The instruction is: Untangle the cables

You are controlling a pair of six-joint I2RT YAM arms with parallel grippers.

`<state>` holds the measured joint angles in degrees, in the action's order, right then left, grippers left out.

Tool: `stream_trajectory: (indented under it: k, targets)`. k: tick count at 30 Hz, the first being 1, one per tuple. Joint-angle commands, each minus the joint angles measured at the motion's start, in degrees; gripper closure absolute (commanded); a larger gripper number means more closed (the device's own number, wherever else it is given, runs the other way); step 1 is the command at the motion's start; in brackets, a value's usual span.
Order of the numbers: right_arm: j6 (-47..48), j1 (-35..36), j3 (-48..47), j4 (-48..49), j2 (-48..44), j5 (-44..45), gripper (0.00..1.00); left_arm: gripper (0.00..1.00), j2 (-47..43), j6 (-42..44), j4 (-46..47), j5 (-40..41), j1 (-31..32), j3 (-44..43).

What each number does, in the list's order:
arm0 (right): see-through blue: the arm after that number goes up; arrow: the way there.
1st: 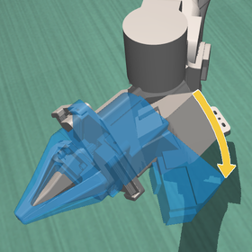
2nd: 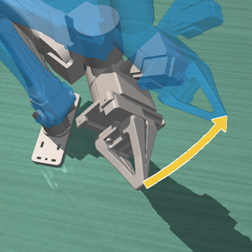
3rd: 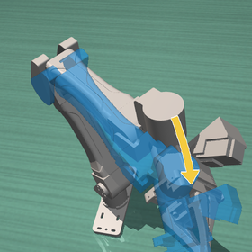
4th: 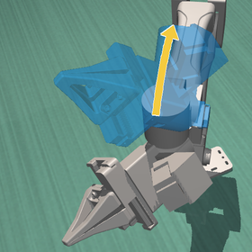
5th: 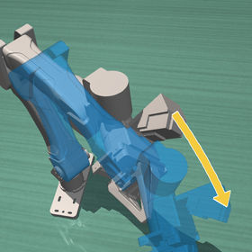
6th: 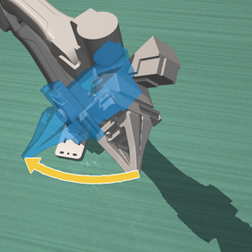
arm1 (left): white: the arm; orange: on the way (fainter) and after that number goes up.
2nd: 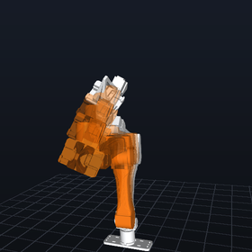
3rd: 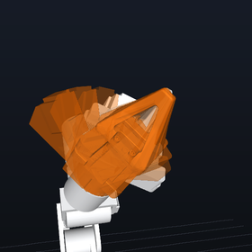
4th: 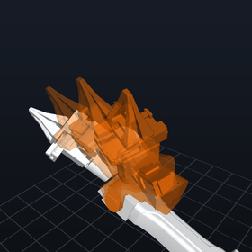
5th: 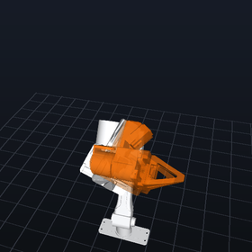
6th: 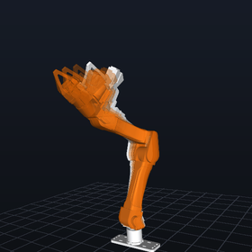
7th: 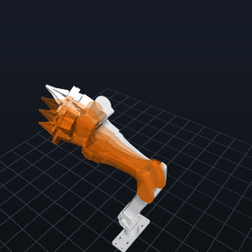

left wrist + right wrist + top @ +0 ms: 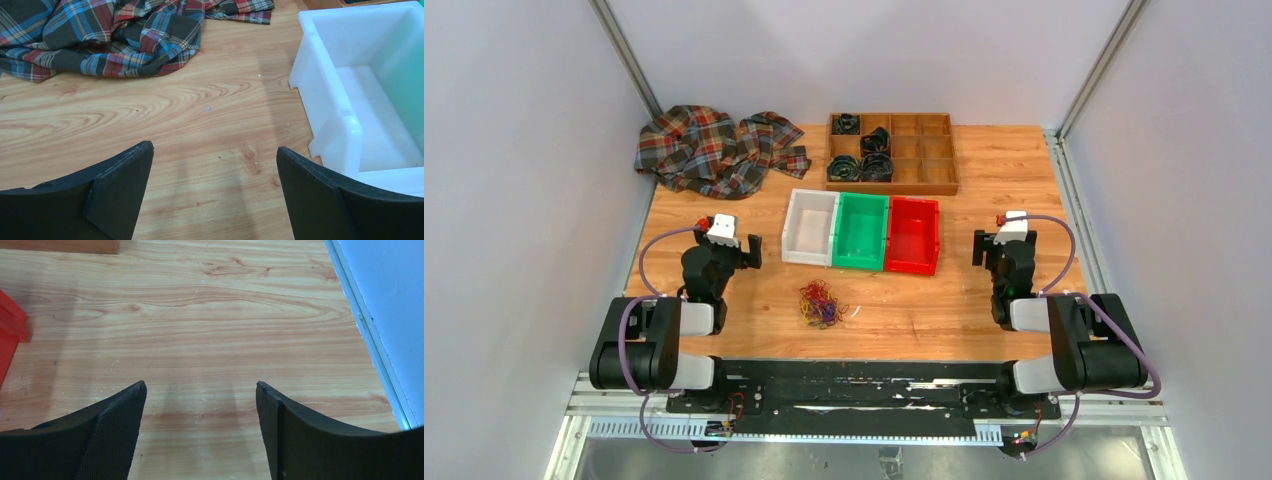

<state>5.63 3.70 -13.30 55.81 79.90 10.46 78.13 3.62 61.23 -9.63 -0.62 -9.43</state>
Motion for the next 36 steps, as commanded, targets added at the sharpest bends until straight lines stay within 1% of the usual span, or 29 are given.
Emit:
stream_trajectory:
  k: [1, 3, 6, 7, 8, 9, 11, 12, 14, 17, 19, 21, 23, 24, 26, 27, 28, 29, 30, 31, 32, 33, 35, 36]
  targets:
    - [-0.05, -0.82, -0.35, 0.85, 0.41, -0.35, 0.2, 0.02, 0.24, -0.02, 2.62, 0.17, 0.18, -0.72]
    - [-0.16, -0.87, -0.49, 0.56, 0.56, -0.62, 0.2, 0.02, 0.39, 0.01, 2.32, 0.09, 0.18, -0.93]
    - [-0.81, -2.45, -0.02, 0.61, -0.19, -3.95, 0.2, 0.02, 0.2, -0.16, 2.82, 0.81, 0.18, -0.61]
    - [-1.17, -2.77, 0.11, 1.24, -0.53, -3.36, 0.2, 0.02, -0.16, -0.81, 2.24, 1.89, 0.06, -0.93]
    - [-2.01, -2.86, -0.02, 1.23, -1.46, -0.98, 0.2, 0.02, -1.35, -1.0, -0.34, 2.72, 0.08, -1.75]
    - [-2.66, -2.89, -1.0, -2.58, -3.74, 1.42, 0.2, 0.02, -2.84, -1.29, -3.05, 2.94, 0.03, -2.82]
    - [-3.23, -2.83, -7.7, -21.92, -9.67, 2.4, 0.2, 0.02, -7.88, -2.12, -17.2, 5.84, -0.01, -7.08]
    - [-4.15, -2.87, -11.61, -29.92, -11.02, 2.04, 0.2, 0.02, -10.58, -1.93, -26.79, 6.94, -0.05, -12.07]
    - [-6.22, -2.84, -17.55, -39.5, -11.67, 0.67, 0.2, 0.02, -13.83, 1.2, -42.79, 4.01, -0.03, -20.2]
    - [-11.89, -2.9, -25.91, -50.29, -12.41, -1.69, 0.2, 0.02, -17.06, 4.23, -60.53, -0.85, 0.0, -28.6]
    - [-17.24, -3.3, -29.16, -51.85, -14.58, -5.37, 0.2, 0.02, -18.19, 7.19, -69.55, -5.7, -0.01, -32.58]
    - [-26.94, -4.05, -30.69, -52.69, -17.47, -7.63, 0.2, 0.02, -18.38, 8.95, -77.21, -7.42, 0.01, -36.57]
    - [-33.92, -4.57, -29.92, -49.1, -19.79, -12.79, 0.2, 0.02, -17.72, 10.81, -84.55, -9.94, 0.01, -41.17]
    - [-39.31, -4.58, -29.06, -47.82, -20.2, -13.43, 0.2, 0.02, -17.36, 11.19, -87.47, -11.44, 0.01, -42.94]
    - [-51.05, -5.61, -28.79, -49.71, -19.63, -15.19, 0.2, 0.02, -16.62, 10.95, -91.01, -15.09, 0.07, -45.37]
    - [-50.84, -6.05, -29.4, -49.34, -18.53, -18.73, 0.25, 0.02, -16.22, 10.46, -92.51, -17.42, 0.09, -46.08]
    - [-47.6, -6.0, -30.71, -49.14, -16.88, -22.85, 0.24, 0.02, -15.95, 9.84, -93.42, -19.58, 0.28, -46.53]
    - [-44.01, -4.38, -33.13, -51.64, -15.24, -25.39, 0.21, 0.02, -15.68, 9.45, -94.18, -21.31, 0.6, -46.8]
    - [-40.7, -1.92, -37.39, -56.99, -13.17, -24.09, 0.21, 0.02, -15.41, 8.89, -94.65, -21.95, 1.07, -46.77]
    - [-36.72, 1.44, -39.97, -62.42, -11.97, -20.31, 0.22, 0.02, -15.49, 8.24, -94.94, -19.56, 1.81, -46.77]
    - [-33.23, 5.53, -41.51, -65.34, -11.11, -16.65, 0.23, 0.02, -15.61, 8.27, -95.76, -18.06, 2.41, -47.03]
    - [-30.86, 9.4, -42.07, -66.48, -10.67, -14.22, 0.23, 0.02, -15.62, 9.8, -97.59, -18.22, 2.54, -47.6]
    - [-27.68, 16.32, -41.98, -66.0, -9.95, -12.17, 0.3, 0.02, -15.88, 13.25, -101.83, -18.46, 2.56, -48.72]
    - [-26.68, 19.89, -42.06, -65.83, -9.41, -11.05, 0.32, 0.02, -15.93, 14.64, -103.75, -18.71, 2.56, -49.09]
